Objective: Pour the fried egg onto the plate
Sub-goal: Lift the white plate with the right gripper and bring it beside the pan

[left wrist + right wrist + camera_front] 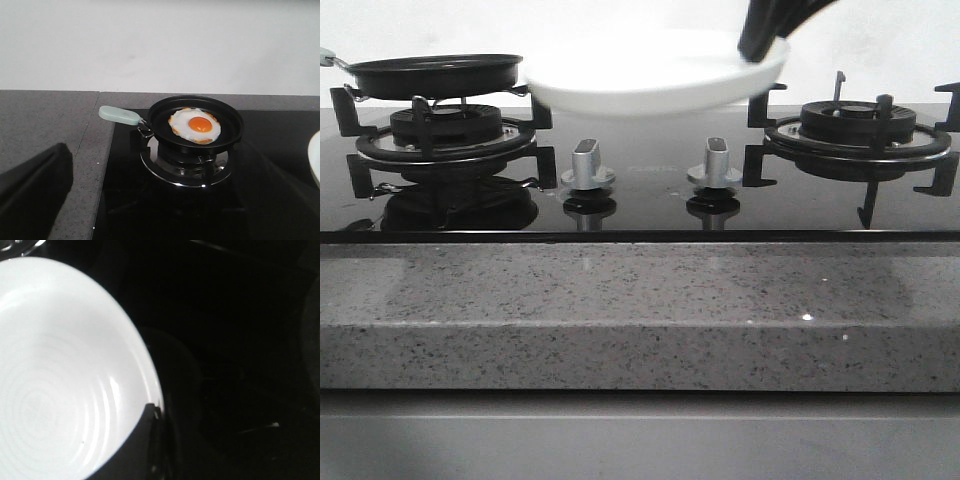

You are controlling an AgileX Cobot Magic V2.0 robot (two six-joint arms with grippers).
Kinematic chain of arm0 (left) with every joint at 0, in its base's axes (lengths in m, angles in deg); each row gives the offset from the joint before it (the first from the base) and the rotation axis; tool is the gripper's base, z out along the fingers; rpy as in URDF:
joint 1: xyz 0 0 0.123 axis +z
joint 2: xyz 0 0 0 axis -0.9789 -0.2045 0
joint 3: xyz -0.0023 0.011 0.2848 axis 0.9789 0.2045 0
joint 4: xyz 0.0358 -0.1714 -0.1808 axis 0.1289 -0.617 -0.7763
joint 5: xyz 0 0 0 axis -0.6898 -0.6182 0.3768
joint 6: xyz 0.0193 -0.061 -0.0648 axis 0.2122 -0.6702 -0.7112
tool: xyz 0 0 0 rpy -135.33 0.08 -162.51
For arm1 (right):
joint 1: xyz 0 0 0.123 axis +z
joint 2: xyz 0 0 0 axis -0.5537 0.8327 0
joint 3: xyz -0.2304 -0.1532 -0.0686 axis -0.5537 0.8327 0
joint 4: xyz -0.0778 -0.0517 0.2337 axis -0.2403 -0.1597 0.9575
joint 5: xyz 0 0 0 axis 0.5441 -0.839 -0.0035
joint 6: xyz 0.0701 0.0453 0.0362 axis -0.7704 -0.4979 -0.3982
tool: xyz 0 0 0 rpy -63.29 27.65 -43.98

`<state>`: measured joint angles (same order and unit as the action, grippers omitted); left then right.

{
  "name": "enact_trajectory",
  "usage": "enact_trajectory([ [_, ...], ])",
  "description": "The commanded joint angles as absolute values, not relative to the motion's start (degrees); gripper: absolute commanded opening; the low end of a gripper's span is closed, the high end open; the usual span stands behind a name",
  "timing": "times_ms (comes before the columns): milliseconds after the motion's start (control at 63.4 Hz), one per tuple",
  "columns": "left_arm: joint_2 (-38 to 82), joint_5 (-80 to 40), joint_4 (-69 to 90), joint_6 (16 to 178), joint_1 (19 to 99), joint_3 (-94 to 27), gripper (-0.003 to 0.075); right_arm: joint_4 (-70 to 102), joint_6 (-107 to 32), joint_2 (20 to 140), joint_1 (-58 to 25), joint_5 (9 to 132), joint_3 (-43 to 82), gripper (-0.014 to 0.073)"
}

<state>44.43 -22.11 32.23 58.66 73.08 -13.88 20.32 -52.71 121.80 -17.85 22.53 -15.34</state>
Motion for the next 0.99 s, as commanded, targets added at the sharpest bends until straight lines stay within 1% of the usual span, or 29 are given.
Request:
enact_trajectory([
  [0, 44.3, -16.9, 32.0, 58.2, 73.1, -15.5, 0.0638, 22.8, -51.7, 114.0, -16.9, 32.2, -8.1, -0.0117],
  [110, 44.3, -16.9, 32.0, 58.2, 73.1, -15.5, 0.0638, 23.4, -51.7, 111.8, -16.4, 34.9, -2.9, -0.0117],
  [394, 44.3, -17.7, 31.4, 58.2, 73.1, -15.5, 0.0638, 23.4, -51.7, 111.8, -16.4, 34.1, -2.7, -0.0117],
  [615, 42.8, -19.1, 20.4, 56.8, 73.3, -16.7, 0.0643, 23.4, -51.7, 111.8, -16.4, 34.0, -2.7, -0.0117],
  [694, 39.5, -19.1, 16.9, 53.1, 75.3, -18.8, 0.0643, 23.4, -51.7, 111.8, -16.4, 34.0, -2.7, -0.0117],
  [788, 34.0, -20.9, 13.3, 52.7, 78.7, -22.7, 0.0643, 23.4, -51.7, 111.8, -16.4, 34.0, -2.7, -0.0117],
  [977, 18.9, -32.1, 0.5, 52.7, 89.8, -34.1, 0.0643, 23.4, -51.7, 111.8, -16.4, 34.0, -2.7, -0.0117],
])
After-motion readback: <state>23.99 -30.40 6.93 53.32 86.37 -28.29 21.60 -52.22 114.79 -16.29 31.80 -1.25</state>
